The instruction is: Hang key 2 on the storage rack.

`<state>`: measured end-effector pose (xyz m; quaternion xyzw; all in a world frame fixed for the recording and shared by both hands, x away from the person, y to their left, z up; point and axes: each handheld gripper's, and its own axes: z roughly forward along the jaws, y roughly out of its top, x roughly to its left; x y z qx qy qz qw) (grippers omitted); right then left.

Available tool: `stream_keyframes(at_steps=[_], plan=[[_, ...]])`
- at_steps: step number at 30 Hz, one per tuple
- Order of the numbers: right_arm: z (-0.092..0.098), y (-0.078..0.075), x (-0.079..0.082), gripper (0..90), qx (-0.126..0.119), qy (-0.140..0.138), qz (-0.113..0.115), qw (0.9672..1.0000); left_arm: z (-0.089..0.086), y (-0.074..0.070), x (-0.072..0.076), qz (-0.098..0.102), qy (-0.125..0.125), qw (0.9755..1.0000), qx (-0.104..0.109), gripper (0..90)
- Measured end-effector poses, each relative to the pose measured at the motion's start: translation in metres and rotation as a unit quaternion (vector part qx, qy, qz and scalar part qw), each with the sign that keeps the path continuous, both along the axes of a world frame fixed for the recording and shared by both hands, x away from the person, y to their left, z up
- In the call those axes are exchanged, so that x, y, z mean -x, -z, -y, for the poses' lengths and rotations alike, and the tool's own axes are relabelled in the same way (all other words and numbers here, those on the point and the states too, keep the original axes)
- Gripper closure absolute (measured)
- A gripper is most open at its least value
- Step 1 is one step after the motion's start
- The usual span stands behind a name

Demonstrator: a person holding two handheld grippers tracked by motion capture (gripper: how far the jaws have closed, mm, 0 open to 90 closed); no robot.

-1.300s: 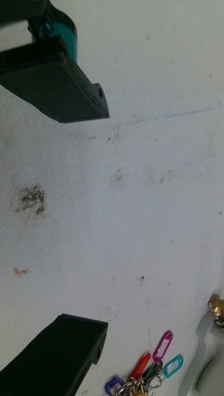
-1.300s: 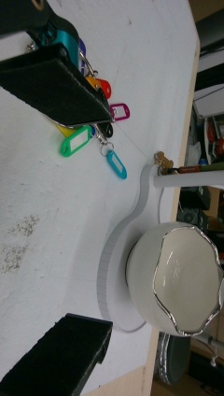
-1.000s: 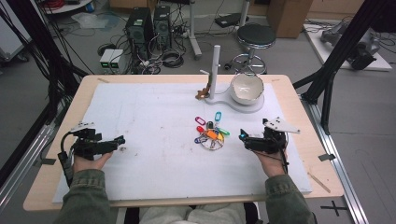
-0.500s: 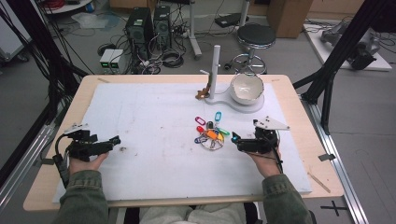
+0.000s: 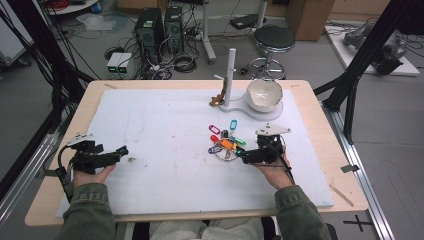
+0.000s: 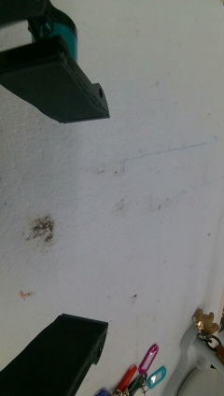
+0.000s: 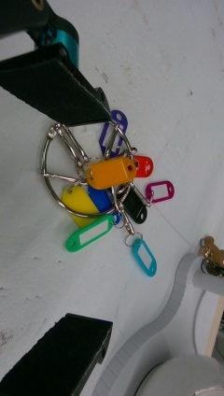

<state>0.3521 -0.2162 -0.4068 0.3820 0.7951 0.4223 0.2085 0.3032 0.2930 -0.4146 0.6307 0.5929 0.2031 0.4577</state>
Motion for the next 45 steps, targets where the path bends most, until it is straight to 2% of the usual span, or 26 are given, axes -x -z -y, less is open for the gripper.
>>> stream_keyframes(at_steps=[2,4,12,16,22,27,30,34,38,39,43,45], plan=[[-0.003,-0.001,-0.002,1.6,0.004,-0.003,-0.009,1.0,0.0,-0.001,0.001,0.011,-0.004,0.9999,-0.003,1.7],[-0.007,-0.001,-0.005,1.6,0.01,-0.006,-0.015,0.9998,0.0,-0.002,0.002,0.022,-0.009,0.9997,0.002,1.7],[-0.016,-0.003,-0.021,1.6,0.027,-0.013,-0.044,0.9986,-0.001,-0.005,0.005,0.049,-0.015,0.9987,-0.005,1.7],[-0.023,-0.003,-0.029,1.6,0.049,-0.026,-0.063,0.9964,-0.001,-0.007,0.007,0.066,-0.017,0.9976,-0.007,1.7],[-0.039,-0.002,-0.039,1.6,0.091,-0.057,-0.091,0.99,0.0,-0.006,0.007,0.067,-0.018,0.9975,-0.01,1.7],[-0.052,-0.002,-0.045,1.7,0.11,-0.072,-0.103,0.986,-0.001,-0.007,0.008,0.071,-0.018,0.9973,-0.012,1.7],[-0.06,-0.001,-0.051,1.7,0.131,-0.082,-0.122,0.9804,0.0,-0.007,0.008,0.072,-0.018,0.9971,-0.012,1.7],[-0.07,-0.002,-0.058,1.7,0.137,-0.086,-0.132,0.978,0.0,-0.007,0.008,0.073,-0.017,0.9971,-0.012,1.7],[-0.077,0.001,-0.062,2.1,0.149,-0.091,-0.143,0.9742,0.0,-0.007,0.009,0.072,-0.015,0.9972,-0.013,1.7],[-0.079,0.001,-0.063,2.3,0.157,-0.094,-0.147,0.9722,0.0,-0.007,0.008,0.072,-0.015,0.9972,-0.012,1.7],[-0.082,0.002,-0.063,7.5,0.163,-0.098,-0.154,0.9695,-0.001,-0.006,0.008,0.07,-0.013,0.9974,-0.012,1.7],[-0.082,0.003,-0.064,15.2,0.172,-0.098,-0.159,0.9673,-0.001,-0.006,0.008,0.07,-0.014,0.9974,-0.012,1.7]])
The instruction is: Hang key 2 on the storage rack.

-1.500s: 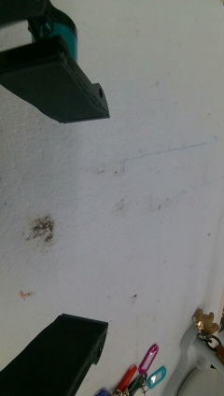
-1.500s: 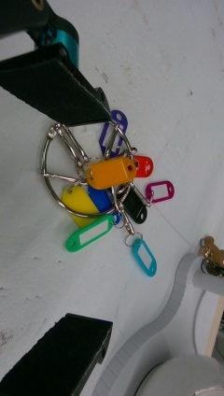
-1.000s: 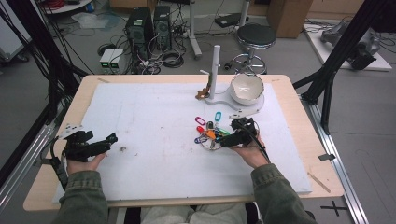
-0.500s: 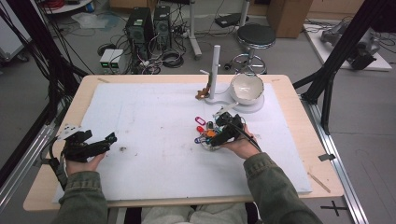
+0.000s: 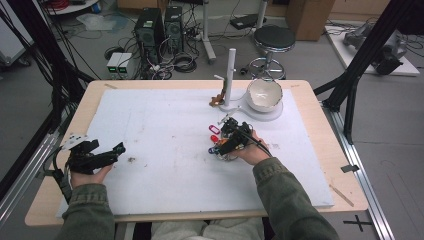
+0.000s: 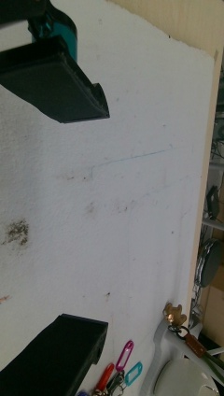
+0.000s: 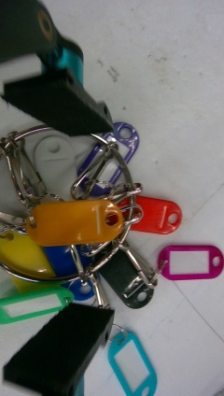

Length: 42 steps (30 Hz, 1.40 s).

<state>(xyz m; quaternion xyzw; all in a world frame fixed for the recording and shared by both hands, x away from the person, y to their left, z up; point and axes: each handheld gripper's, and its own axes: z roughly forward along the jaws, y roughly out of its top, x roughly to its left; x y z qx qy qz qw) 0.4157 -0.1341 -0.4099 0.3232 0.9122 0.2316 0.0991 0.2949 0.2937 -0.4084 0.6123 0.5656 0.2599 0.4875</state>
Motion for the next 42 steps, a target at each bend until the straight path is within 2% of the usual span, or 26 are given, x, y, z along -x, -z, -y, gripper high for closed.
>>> stream_keyframes(at_steps=[2,8,15,18,20,21,24,33,38,42], plan=[[0.001,0.001,-0.001,16.3,-0.001,-0.001,-0.006,1.0,0.0,0.0,0.0,0.0,-0.001,1.0,0.001,1.7],[0.002,-0.001,-0.002,20.1,-0.01,0.007,-0.005,0.9999,0.0,0.0,-0.001,-0.001,0.0,1.0,-0.001,1.7],[0.001,0.001,-0.002,28.7,-0.008,0.029,-0.025,0.9992,0.0,0.001,-0.001,-0.003,-0.001,1.0,-0.001,1.7],[0.0,0.004,-0.002,39.8,0.004,0.044,-0.033,0.9985,0.0,0.001,-0.001,-0.003,-0.001,1.0,-0.001,1.7],[0.001,0.003,-0.002,61.5,0.01,0.058,-0.022,0.9981,0.001,0.001,-0.001,-0.003,-0.001,1.0,-0.001,1.7],[0.001,0.002,-0.001,69.0,0.01,0.063,-0.021,0.9977,0.0,0.001,-0.001,-0.004,0.0,1.0,-0.002,1.7],[0.006,0.001,-0.004,70.2,-0.007,0.088,-0.045,0.9951,0.0,0.001,-0.001,-0.003,0.0,1.0,-0.001,1.7],[0.014,-0.008,-0.003,70.6,-0.053,0.117,-0.046,0.9906,0.0,0.001,-0.002,-0.003,-0.001,1.0,0.0,1.7],[0.025,-0.01,-0.004,70.5,-0.105,0.13,-0.067,0.9836,-0.001,0.001,-0.002,-0.002,-0.002,1.0,0.003,1.7],[0.034,-0.011,-0.002,70.5,-0.136,0.14,-0.076,0.9778,-0.001,0.001,-0.002,-0.002,-0.002,1.0,0.003,1.7]])
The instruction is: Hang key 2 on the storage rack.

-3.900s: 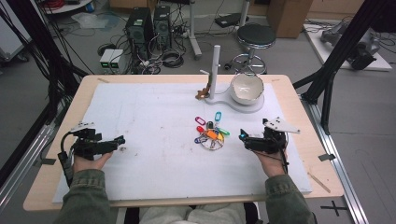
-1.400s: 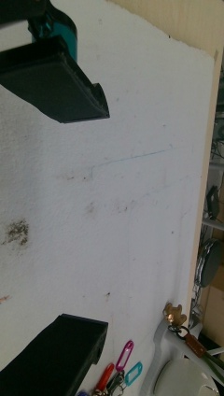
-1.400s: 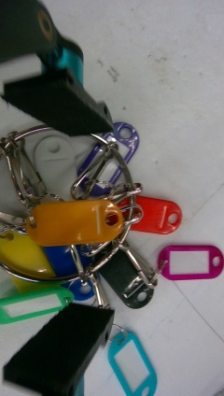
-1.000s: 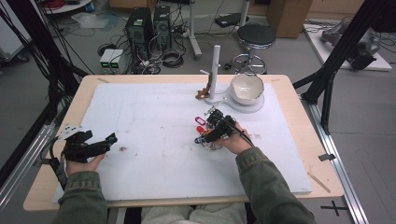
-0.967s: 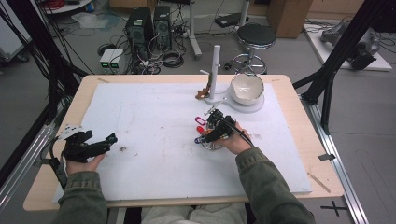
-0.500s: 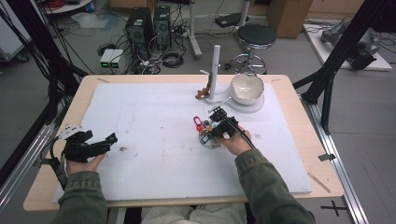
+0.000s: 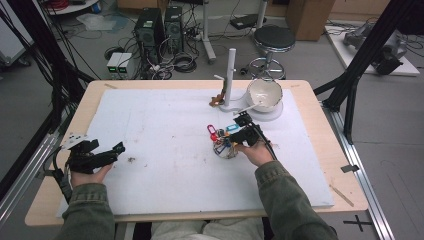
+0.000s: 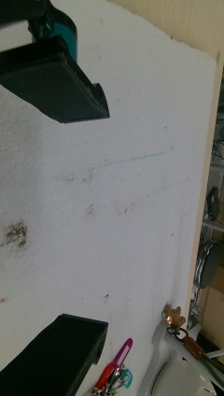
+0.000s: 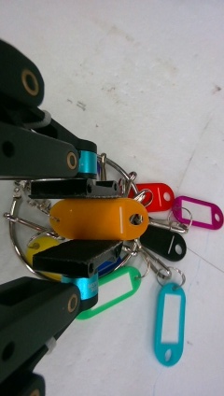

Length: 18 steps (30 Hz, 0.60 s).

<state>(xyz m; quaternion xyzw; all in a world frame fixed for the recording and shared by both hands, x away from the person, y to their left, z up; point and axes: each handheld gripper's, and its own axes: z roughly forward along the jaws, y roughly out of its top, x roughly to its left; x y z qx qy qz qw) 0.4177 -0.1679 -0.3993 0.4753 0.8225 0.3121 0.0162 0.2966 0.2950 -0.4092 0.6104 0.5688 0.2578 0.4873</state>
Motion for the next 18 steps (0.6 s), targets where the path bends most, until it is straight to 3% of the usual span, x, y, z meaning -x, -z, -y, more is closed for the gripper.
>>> stream_keyframes(at_steps=[6,12,18], plan=[[0.011,-0.008,0.001,70.5,-0.06,0.019,-0.011,0.9979,0.0,0.0,0.0,0.002,-0.002,1.0,0.004,1.7],[0.015,-0.016,0.003,70.4,-0.065,0.024,0.001,0.9976,0.001,0.0,-0.002,0.001,0.001,1.0,0.006,1.7],[0.015,-0.036,0.003,70.4,-0.081,0.024,0.017,0.9963,0.001,0.001,-0.003,0.002,0.002,1.0,0.009,1.8]])
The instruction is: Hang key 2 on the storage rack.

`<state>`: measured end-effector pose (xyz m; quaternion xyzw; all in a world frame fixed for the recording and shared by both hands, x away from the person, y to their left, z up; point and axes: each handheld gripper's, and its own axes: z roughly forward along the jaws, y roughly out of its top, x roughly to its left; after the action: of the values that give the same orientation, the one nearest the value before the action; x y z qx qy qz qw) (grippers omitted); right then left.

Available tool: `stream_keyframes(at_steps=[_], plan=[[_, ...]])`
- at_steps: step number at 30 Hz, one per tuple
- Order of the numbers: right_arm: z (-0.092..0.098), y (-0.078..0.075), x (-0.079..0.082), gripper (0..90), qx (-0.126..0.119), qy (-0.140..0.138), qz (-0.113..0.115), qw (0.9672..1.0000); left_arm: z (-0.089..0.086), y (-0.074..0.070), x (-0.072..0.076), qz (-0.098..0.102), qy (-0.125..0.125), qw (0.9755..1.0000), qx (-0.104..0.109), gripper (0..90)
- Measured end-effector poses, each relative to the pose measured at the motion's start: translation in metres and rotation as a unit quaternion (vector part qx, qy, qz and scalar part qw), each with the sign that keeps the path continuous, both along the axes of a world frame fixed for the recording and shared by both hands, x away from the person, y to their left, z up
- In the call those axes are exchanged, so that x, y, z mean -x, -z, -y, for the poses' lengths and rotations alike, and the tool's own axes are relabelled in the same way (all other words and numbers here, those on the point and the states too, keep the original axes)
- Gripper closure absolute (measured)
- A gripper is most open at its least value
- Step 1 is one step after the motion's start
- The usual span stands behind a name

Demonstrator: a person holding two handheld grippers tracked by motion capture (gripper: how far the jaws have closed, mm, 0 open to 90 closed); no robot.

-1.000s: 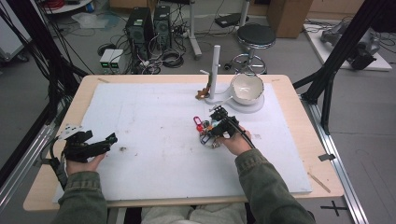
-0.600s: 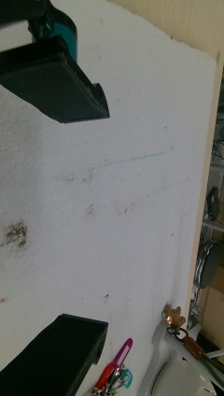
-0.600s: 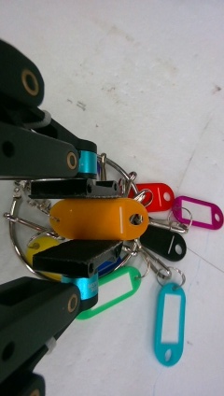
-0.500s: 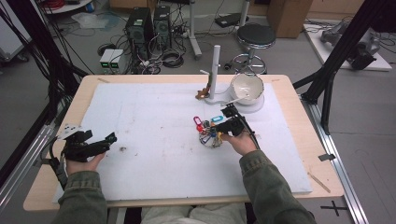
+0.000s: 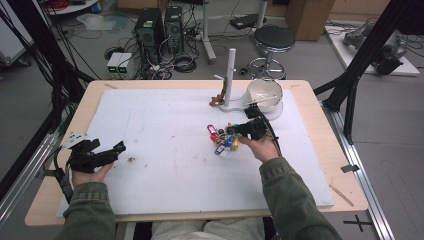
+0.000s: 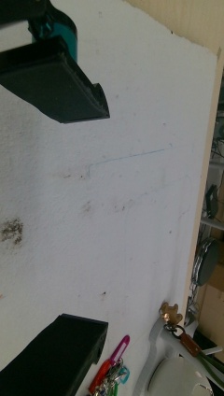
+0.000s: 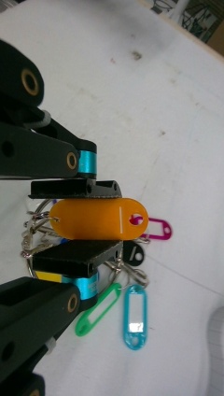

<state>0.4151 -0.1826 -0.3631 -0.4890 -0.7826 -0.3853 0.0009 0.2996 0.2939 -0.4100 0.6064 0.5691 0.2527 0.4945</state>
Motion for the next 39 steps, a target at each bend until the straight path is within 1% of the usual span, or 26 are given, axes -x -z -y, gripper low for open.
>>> stream_keyframes(at_steps=[1,2,3,4,8,12,15,18,21,22,25,27,30,32,35,39], plan=[[0.0,-0.004,0.0,70.4,-0.006,0.003,-0.001,1.0,0.0,0.0,0.0,0.0,0.0,1.0,0.0,1.8],[0.0,-0.008,-0.002,70.4,-0.01,0.003,0.006,0.9999,0.0,0.0,0.0,-0.001,0.001,1.0,0.0,1.8],[0.0,-0.012,-0.003,70.4,-0.016,0.006,0.006,0.9998,0.0,0.0,-0.001,0.0,0.002,1.0,0.001,2.0],[0.001,-0.015,-0.004,70.4,-0.022,0.007,0.006,0.9997,0.0,0.0,-0.001,0.0,0.002,1.0,0.002,3.4],[0.002,-0.029,-0.01,70.4,-0.036,0.013,0.014,0.9992,-0.001,0.0,-0.001,0.002,-0.001,1.0,0.004,3.7],[0.001,-0.042,-0.016,70.4,-0.036,0.019,0.024,0.9989,-0.001,0.0,-0.001,0.003,0.0,1.0,0.005,3.7],[-0.001,-0.052,-0.019,70.4,-0.041,0.018,0.031,0.9985,-0.001,0.0,-0.002,0.001,0.001,1.0,0.003,3.7],[-0.002,-0.063,-0.021,70.4,-0.05,0.019,0.038,0.9978,-0.001,0.0,-0.002,0.003,0.002,1.0,0.003,3.7],[-0.004,-0.073,-0.024,70.4,-0.049,0.022,0.047,0.9974,-0.001,0.0,-0.002,0.006,0.001,1.0,0.004,3.7],[-0.004,-0.077,-0.024,70.4,-0.052,0.024,0.044,0.9974,-0.001,0.0,-0.002,0.005,0.001,1.0,0.003,3.7],[-0.004,-0.085,-0.027,70.4,-0.058,0.027,0.048,0.9968,-0.001,-0.001,-0.002,0.005,0.002,1.0,-0.001,3.6],[-0.004,-0.09,-0.028,70.4,-0.057,0.027,0.05,0.9968,-0.001,-0.001,-0.003,0.007,0.001,1.0,-0.006,3.6],[-0.004,-0.097,-0.03,70.4,-0.058,0.031,0.052,0.9964,-0.001,-0.002,-0.004,0.007,-0.001,1.0,-0.007,3.6],[-0.003,-0.102,-0.031,70.4,-0.061,0.032,0.056,0.996,-0.001,-0.003,-0.004,0.012,-0.005,0.9999,-0.01,3.6],[-0.004,-0.11,-0.034,70.4,-0.058,0.032,0.061,0.9959,-0.002,-0.004,-0.003,0.018,-0.008,0.9997,-0.014,3.6],[-0.005,-0.121,-0.038,70.4,-0.06,0.03,0.065,0.9956,-0.003,-0.004,-0.003,0.025,-0.015,0.9995,-0.013,3.6]])
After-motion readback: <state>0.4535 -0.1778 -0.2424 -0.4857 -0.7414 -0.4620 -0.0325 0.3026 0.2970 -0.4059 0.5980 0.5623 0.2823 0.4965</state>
